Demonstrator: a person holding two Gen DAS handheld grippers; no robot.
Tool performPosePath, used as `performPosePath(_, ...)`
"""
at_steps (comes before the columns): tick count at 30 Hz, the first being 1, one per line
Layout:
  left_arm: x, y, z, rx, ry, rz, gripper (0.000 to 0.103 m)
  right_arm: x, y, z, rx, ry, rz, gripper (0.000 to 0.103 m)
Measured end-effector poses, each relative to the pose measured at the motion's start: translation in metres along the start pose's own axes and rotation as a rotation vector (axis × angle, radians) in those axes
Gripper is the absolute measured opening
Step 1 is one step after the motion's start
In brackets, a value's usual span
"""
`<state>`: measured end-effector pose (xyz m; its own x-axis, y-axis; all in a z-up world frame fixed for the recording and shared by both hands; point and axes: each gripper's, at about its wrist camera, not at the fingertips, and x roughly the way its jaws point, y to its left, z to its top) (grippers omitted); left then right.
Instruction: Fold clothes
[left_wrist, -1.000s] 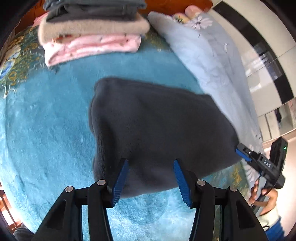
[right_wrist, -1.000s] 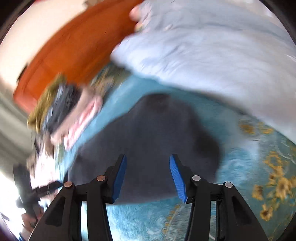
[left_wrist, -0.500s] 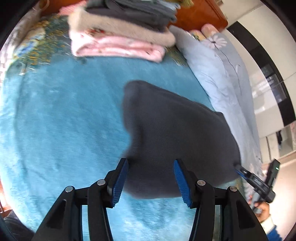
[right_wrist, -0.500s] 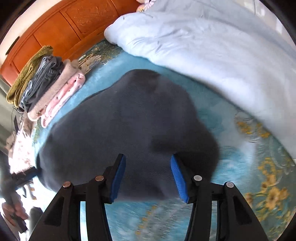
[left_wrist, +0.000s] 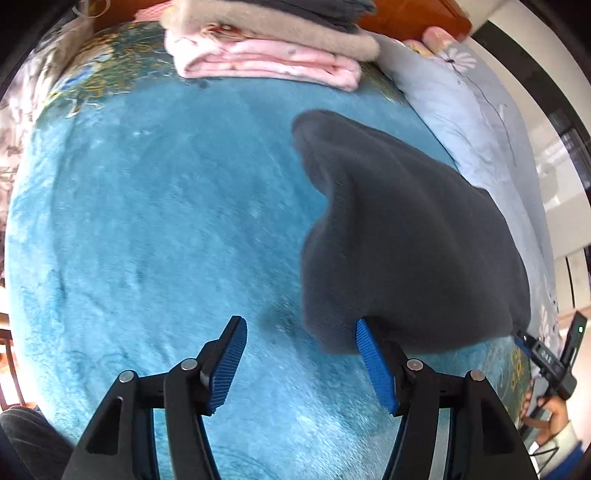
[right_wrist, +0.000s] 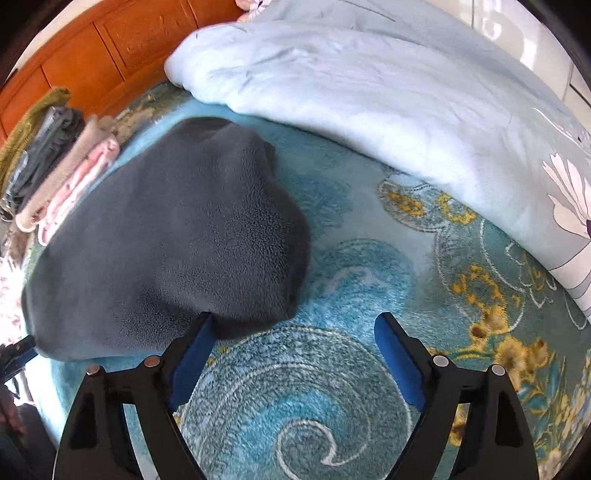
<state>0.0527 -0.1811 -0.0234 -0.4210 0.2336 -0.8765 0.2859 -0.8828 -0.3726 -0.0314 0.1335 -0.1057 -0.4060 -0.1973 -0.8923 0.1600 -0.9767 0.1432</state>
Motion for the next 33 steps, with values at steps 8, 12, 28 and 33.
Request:
performPosePath(8, 0.01, -0.005, -0.001, 0.024, 0.049, 0.016, 0.07, -0.004, 0.09, -0.045, -0.06, -0.006, 0.022, 0.088)
performPosePath(12, 0.011, -0.01, 0.0, 0.051, 0.035, 0.039, 0.07, 0.004, 0.147, -0.073, -0.115, 0.012, 0.048, 0.088)
performPosePath(28, 0.018, -0.011, 0.005, 0.249, -0.051, 0.061, 0.091, 0.041, 0.241, -0.085, -0.124, -0.097, -0.117, 0.103)
performPosePath(33, 0.023, -0.005, 0.008, 0.332, -0.072, 0.058, 0.103, 0.038, 0.239, -0.092, -0.092, -0.131, -0.142, 0.103)
